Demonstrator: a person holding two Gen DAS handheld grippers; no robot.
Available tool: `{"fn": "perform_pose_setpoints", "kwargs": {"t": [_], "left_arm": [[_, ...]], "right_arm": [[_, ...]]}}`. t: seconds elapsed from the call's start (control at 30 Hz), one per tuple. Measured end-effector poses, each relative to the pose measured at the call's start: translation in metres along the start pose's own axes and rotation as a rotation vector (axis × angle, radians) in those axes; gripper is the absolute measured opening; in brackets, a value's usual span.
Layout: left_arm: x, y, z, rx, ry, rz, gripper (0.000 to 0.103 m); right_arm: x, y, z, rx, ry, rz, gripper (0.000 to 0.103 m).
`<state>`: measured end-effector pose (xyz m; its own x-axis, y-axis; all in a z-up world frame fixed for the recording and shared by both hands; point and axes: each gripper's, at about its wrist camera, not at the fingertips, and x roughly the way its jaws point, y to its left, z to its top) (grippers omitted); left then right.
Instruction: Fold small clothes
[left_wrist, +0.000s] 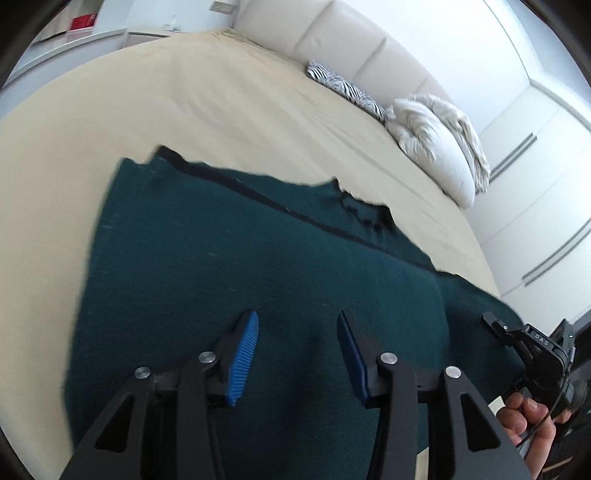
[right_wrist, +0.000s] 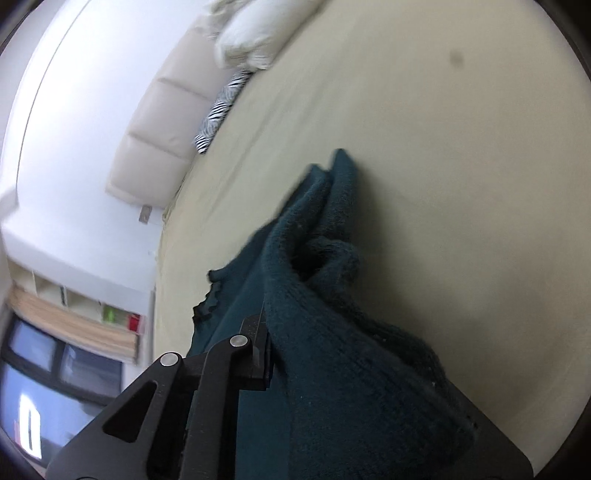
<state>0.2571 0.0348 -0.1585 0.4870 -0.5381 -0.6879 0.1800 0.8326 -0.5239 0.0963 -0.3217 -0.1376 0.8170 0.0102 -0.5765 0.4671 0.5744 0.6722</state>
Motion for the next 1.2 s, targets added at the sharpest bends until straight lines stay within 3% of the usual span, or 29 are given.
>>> {"fn": "perform_pose_setpoints", "kwargs": {"t": [0.07, 0.13, 0.2, 0.3, 0.37, 0.57, 0.63, 0.7, 0.73, 0.83, 0.97, 1.2], "left_arm": [[-0.012, 0.017, 0.005, -0.074, -0.025, -0.043, 0.052], [-0.016, 0.033, 0.009, -0.148, -0.031, -0.089, 0.059], [-0.014, 0.042, 0.012, -0.185, -0.005, -0.131, 0.059], [-0.013, 0.041, 0.012, -0.2, 0.016, -0.185, 0.072], [-0.009, 0.041, 0.012, -0.227, 0.033, -0.219, 0.078], [0.016, 0.014, 0.023, -0.226, 0.135, -0.204, 0.085], [0.028, 0.007, 0.027, -0.219, 0.163, -0.168, 0.081], [0.038, 0.001, 0.029, -0.195, 0.186, -0.124, 0.06], [0.041, 0.0, 0.031, -0.193, 0.197, -0.103, 0.058], [0.046, 0.002, 0.038, -0.187, 0.219, -0.09, 0.047], [0.049, 0.005, 0.043, -0.175, 0.244, -0.09, 0.024], [0.039, 0.008, 0.045, -0.17, 0.234, -0.121, 0.015]], "right_arm": [[0.006, 0.043, -0.016, -0.155, 0.008, -0.006, 0.013], [0.019, 0.09, -0.05, -0.375, 0.073, 0.014, 0.013], [0.043, 0.131, -0.102, -0.645, 0.212, 0.022, 0.013], [0.069, 0.142, -0.16, -0.866, 0.321, -0.044, 0.013], [0.064, 0.142, -0.174, -0.92, 0.262, -0.061, 0.013], [0.047, 0.138, -0.169, -0.924, 0.237, -0.026, 0.014], [0.036, 0.138, -0.175, -0.964, 0.214, -0.02, 0.016], [0.025, 0.139, -0.186, -1.021, 0.179, -0.028, 0.016], [0.018, 0.139, -0.192, -1.056, 0.164, -0.034, 0.016], [-0.005, 0.137, -0.214, -1.183, 0.097, -0.036, 0.016], [-0.032, 0.135, -0.246, -1.367, -0.006, -0.053, 0.016], [-0.069, 0.151, -0.297, -1.577, -0.109, -0.015, 0.01]]}}
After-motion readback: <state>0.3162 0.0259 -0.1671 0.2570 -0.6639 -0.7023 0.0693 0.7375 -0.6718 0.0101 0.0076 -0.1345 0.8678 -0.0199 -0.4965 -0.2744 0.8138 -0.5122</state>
